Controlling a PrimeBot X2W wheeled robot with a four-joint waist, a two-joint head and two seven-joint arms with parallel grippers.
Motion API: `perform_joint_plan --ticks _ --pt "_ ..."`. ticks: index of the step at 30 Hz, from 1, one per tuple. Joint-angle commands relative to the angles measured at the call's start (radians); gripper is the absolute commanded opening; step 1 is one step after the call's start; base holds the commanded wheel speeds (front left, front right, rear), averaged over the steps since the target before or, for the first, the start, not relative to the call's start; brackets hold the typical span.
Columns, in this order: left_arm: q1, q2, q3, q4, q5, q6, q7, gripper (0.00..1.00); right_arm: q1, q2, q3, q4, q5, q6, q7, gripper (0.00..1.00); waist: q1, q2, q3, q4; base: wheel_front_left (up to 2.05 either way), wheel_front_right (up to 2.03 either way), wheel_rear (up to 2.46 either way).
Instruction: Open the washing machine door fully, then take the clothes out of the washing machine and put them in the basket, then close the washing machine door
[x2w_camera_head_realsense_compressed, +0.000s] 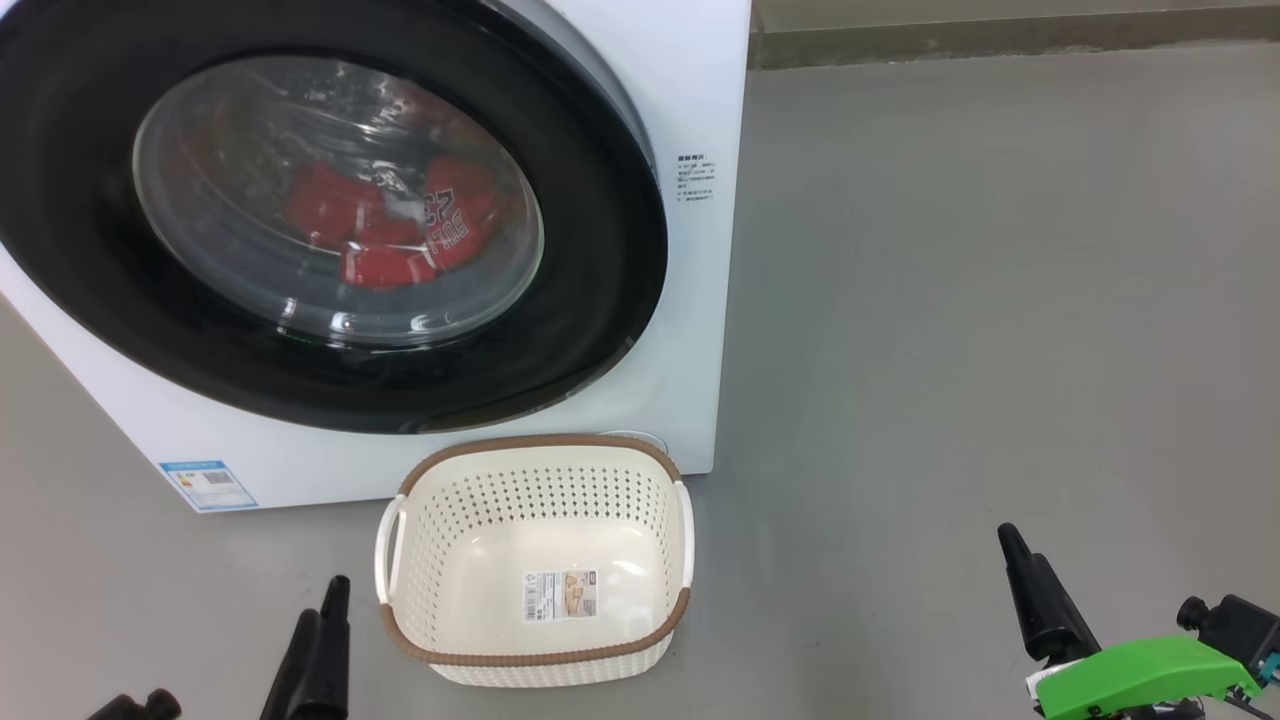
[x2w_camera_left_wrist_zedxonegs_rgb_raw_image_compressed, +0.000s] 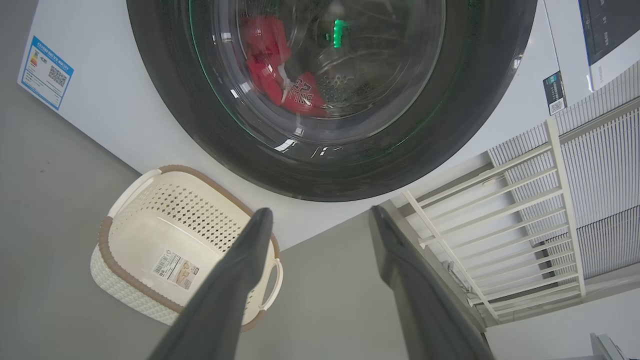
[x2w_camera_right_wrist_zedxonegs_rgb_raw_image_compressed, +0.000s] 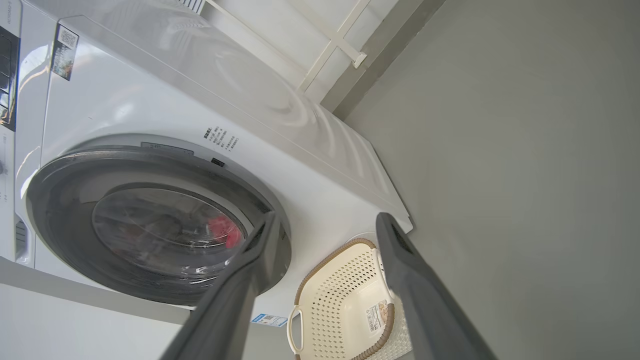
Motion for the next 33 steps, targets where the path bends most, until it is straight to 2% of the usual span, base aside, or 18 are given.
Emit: perform_joint_plan --ticks 1,33 --pt "-0.001 0.016 0.012 -0.037 0.038 -0.003 -0.011 1.00 -0.010 -0.016 0.014 -0.030 -0.036 0.000 -0.013 1.00 -0.0001 -0.0001 0.000 0.001 0.00 0.00 0.00" --pt "0.033 0.021 0.002 -0.075 0.451 0.000 -0.106 1.00 0.027 -0.017 0.041 -0.054 -0.385 0.000 -0.107 1.00 -0.0001 -0.0001 0.004 0.004 0.00 0.00 0.00"
